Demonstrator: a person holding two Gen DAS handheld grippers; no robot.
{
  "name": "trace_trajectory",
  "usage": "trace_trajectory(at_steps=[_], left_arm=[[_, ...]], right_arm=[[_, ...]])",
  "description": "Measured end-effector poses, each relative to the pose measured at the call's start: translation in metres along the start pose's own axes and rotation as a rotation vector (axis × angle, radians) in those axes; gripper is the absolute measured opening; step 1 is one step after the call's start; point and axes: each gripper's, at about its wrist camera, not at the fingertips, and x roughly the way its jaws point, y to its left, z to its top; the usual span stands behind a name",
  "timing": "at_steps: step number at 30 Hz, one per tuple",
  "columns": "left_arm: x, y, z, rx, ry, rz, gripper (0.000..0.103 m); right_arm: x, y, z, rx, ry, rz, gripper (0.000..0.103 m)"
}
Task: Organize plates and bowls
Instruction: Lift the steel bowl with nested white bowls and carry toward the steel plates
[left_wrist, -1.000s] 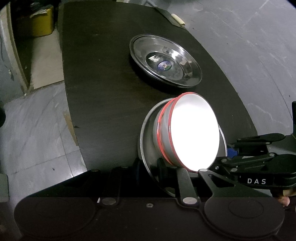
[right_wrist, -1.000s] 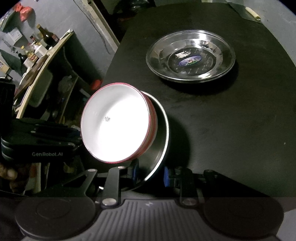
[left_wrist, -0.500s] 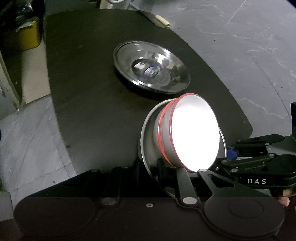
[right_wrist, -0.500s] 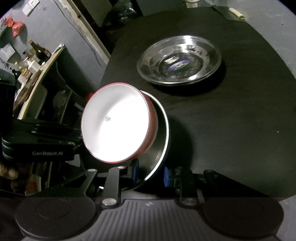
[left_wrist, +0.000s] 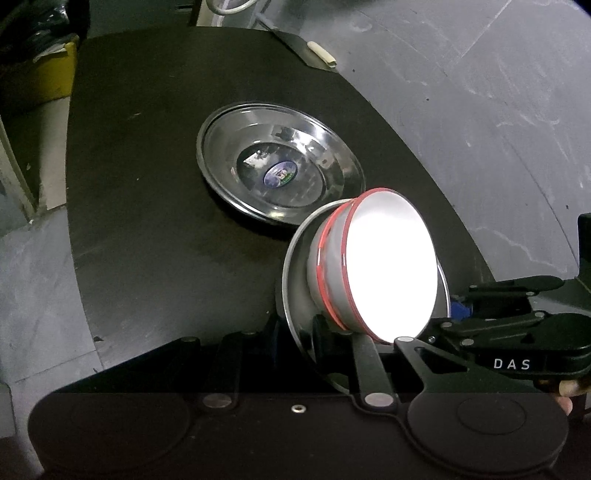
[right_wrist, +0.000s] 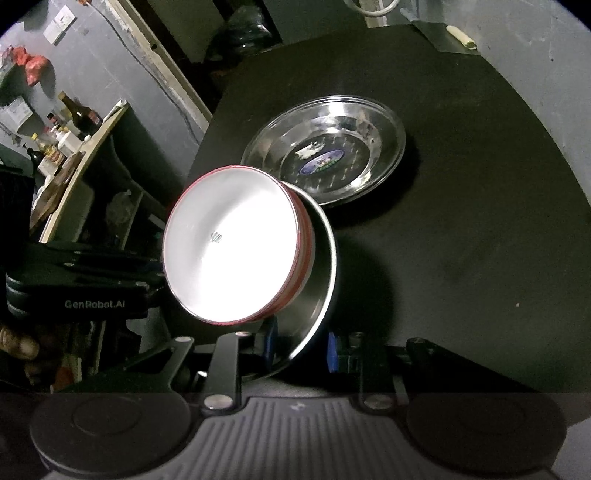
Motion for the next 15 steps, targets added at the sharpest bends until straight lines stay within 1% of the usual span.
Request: trace_trajectory(at_steps=[8, 15], left_arm=[[0.004, -0.011, 0.01, -0.005, -0.021, 0.004, 0.017], [0.008, -0.02, 0.017, 0.003, -0.03, -0.002, 0.017]], right_arm=[[-0.013, -0.01, 0.01, -0.016, -0.023, 0.007, 0.03], [-0.019, -0.021, 0.014, -0.004, -0.034, 0.005, 0.031]])
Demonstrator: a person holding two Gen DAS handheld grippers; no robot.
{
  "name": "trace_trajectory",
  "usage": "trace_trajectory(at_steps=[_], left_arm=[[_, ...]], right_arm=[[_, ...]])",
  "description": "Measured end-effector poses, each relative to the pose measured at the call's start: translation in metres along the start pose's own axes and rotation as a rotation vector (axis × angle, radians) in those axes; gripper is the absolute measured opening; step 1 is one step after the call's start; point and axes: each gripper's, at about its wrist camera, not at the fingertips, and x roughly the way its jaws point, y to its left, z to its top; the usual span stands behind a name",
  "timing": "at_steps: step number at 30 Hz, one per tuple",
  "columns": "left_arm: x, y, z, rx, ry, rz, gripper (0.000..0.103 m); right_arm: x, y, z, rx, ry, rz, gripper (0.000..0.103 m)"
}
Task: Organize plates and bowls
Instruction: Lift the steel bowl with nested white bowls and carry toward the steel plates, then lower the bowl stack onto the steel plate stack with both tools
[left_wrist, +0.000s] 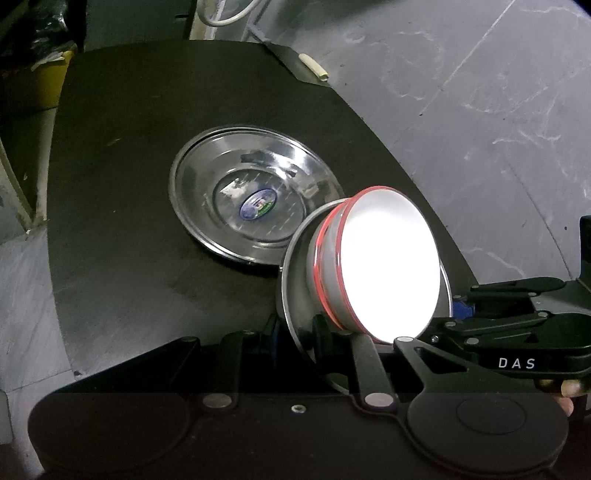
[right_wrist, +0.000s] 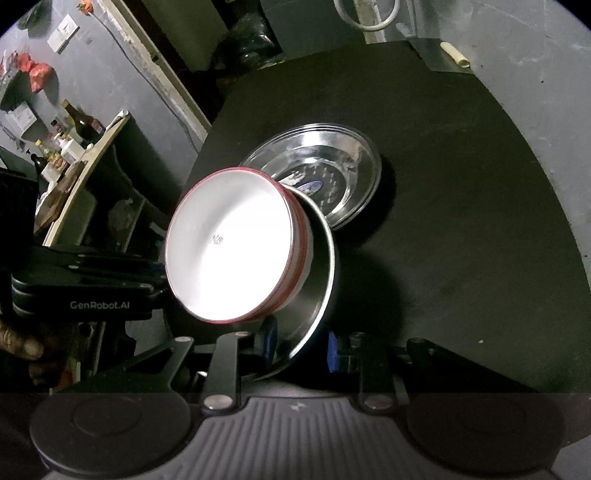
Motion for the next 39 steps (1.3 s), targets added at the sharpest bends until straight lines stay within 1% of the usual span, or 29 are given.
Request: trace_trajectory(at_steps=[9, 14, 23, 30, 39], left_arm=[[0.004, -0.006, 0.014, -0.023, -0.029, -0.013, 0.015], [0.009, -0.012, 0.023, -0.008, -0.031, -0.011, 0.015], [0.017, -0.017, 0.033, -0.026, -0.04, -0.018, 0.015], [0.024, -0.016, 0.043, -0.062, -0.065, -0.014, 0.015], [0.024, -0.01, 0.054, -0.109, -0.091, 0.013, 0.015]], right_arm=[[-0.01, -0.012, 0.003, 0.033, -0.015, 0.009, 0.031], [-0.011, -0.02, 0.006, 0.058, -0.022, 0.009, 0.031], [-0.012, -0.031, 0.014, 0.069, -0.026, -0.002, 0.031], [-0.01, -0.035, 0.029, 0.051, -0.02, -0.006, 0.031], [-0.001, -0.036, 0.053, -0.002, -0.003, 0.015, 0.031]])
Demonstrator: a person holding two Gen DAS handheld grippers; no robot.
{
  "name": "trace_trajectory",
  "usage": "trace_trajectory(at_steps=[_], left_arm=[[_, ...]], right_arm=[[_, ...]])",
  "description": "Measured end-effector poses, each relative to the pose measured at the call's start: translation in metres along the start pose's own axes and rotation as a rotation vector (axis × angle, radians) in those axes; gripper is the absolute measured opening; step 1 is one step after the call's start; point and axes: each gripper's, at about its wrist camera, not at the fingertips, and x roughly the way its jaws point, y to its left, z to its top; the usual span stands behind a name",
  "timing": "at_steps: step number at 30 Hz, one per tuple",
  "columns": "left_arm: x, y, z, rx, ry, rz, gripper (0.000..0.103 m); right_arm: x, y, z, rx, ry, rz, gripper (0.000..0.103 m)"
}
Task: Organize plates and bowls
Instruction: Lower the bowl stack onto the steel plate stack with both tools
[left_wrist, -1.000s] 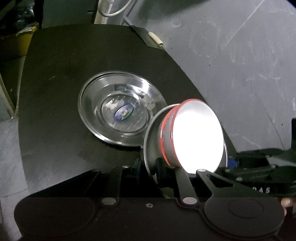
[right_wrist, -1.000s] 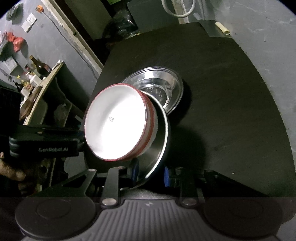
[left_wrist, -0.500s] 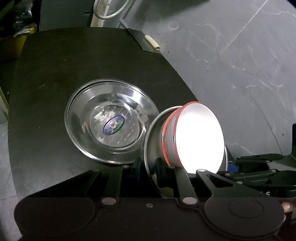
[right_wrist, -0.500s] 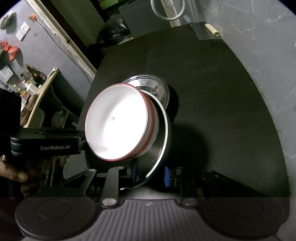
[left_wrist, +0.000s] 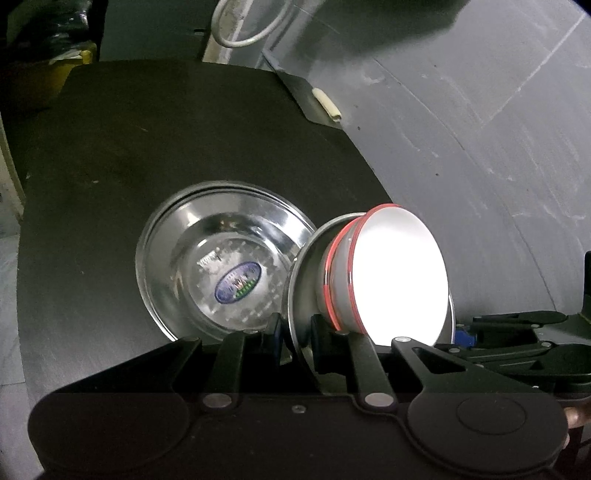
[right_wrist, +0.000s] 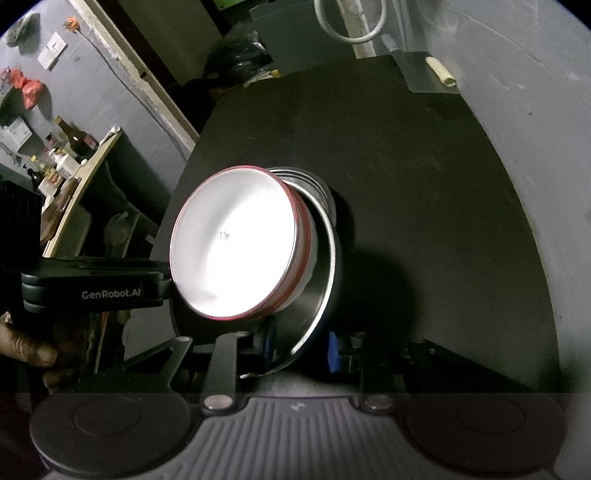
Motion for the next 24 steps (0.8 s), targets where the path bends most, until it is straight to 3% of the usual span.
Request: trace_trajectory(at_steps=[24], left_arm=[[0.003, 0.025, 0.011, -0.091, -0.01, 0.065, 0.015]], right_arm=[[0.034, 0.008, 0.033, -0.086, 0.054, 0.039, 0.032]])
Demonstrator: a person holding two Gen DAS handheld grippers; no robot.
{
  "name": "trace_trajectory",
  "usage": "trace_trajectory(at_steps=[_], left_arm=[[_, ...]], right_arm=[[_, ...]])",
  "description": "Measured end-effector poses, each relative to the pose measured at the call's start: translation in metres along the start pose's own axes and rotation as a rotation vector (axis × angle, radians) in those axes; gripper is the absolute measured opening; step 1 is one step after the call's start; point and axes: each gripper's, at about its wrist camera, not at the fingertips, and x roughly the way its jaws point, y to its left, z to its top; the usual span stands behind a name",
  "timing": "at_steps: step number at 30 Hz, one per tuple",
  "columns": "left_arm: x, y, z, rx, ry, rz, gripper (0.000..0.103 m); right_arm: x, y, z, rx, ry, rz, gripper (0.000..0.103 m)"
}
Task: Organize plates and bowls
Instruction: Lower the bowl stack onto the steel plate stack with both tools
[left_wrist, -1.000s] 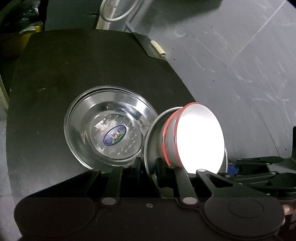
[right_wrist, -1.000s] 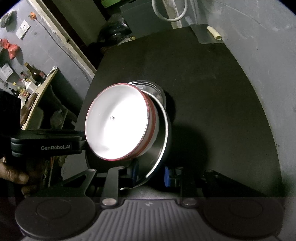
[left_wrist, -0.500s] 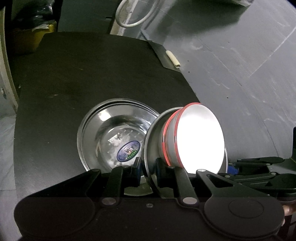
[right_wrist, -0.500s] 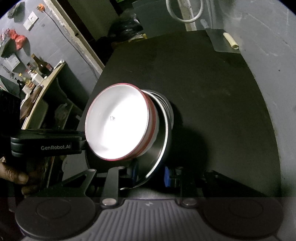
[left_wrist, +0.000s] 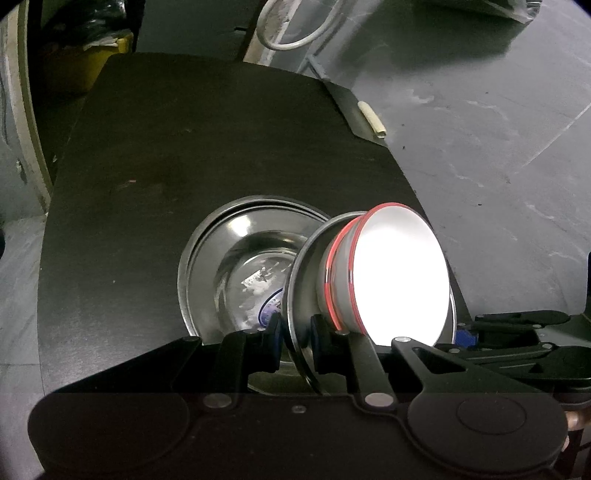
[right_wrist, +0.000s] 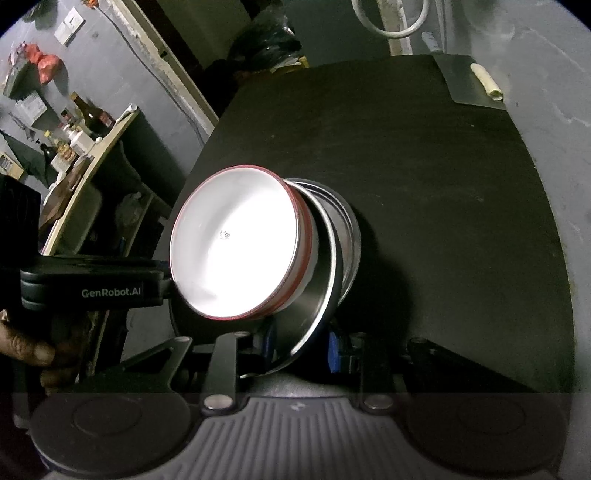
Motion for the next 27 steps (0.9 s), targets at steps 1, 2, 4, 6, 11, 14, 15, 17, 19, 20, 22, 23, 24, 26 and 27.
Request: trace_trajectory(at_steps=[1, 2, 4, 6, 11, 14, 15, 17, 19, 20, 22, 23, 24, 26, 27], left_arm=[[0.001, 0.0, 0.0, -0.003, 0.002, 0.001, 0.015], [0.002, 0.001, -0.001, -0.008, 0.004, 0.002, 0.015], [0.004, 0.001, 0.0, -0.015, 0.003, 0.006, 0.015], [0.006, 0.001, 0.001, -0.021, 0.002, 0.012, 0.015], [0.011, 0.003, 0.004, -0.041, -0.005, 0.03, 0.015], [0.013, 0.006, 0.007, -0.05, -0.01, 0.041, 0.015], [0.014, 0.007, 0.007, -0.053, -0.012, 0.044, 0.015], [0.015, 0.01, 0.009, -0.061, -0.014, 0.049, 0.015], [0.016, 0.013, 0.01, -0.07, -0.016, 0.054, 0.015], [0.015, 0.013, 0.01, -0.075, -0.018, 0.056, 0.015], [0.016, 0.016, 0.01, -0.085, -0.018, 0.059, 0.015], [0.016, 0.017, 0.011, -0.088, -0.019, 0.061, 0.015], [0.015, 0.018, 0.011, -0.09, -0.02, 0.063, 0.015], [0.014, 0.019, 0.01, -0.096, -0.021, 0.068, 0.015], [0.015, 0.02, 0.01, -0.098, -0.021, 0.07, 0.015]], right_arm=[[0.001, 0.0, 0.001, -0.006, 0.004, -0.002, 0.032], [0.002, 0.001, 0.001, -0.011, 0.006, -0.003, 0.032], [0.002, 0.001, 0.001, -0.015, 0.01, -0.002, 0.032], [0.004, 0.001, 0.003, -0.019, 0.014, 0.002, 0.032], [0.01, 0.004, 0.01, -0.032, 0.019, 0.006, 0.032], [0.015, 0.004, 0.016, -0.042, 0.021, 0.008, 0.032], [0.016, 0.005, 0.018, -0.044, 0.022, 0.009, 0.032], [0.019, 0.005, 0.021, -0.051, 0.025, 0.01, 0.032], [0.023, 0.007, 0.024, -0.057, 0.028, 0.011, 0.032], [0.025, 0.007, 0.026, -0.061, 0.029, 0.012, 0.032], [0.027, 0.009, 0.027, -0.069, 0.032, 0.013, 0.032], [0.028, 0.009, 0.028, -0.072, 0.033, 0.014, 0.032], [0.029, 0.009, 0.029, -0.074, 0.035, 0.016, 0.032], [0.031, 0.01, 0.031, -0.077, 0.039, 0.02, 0.032], [0.032, 0.01, 0.032, -0.078, 0.041, 0.021, 0.032]])
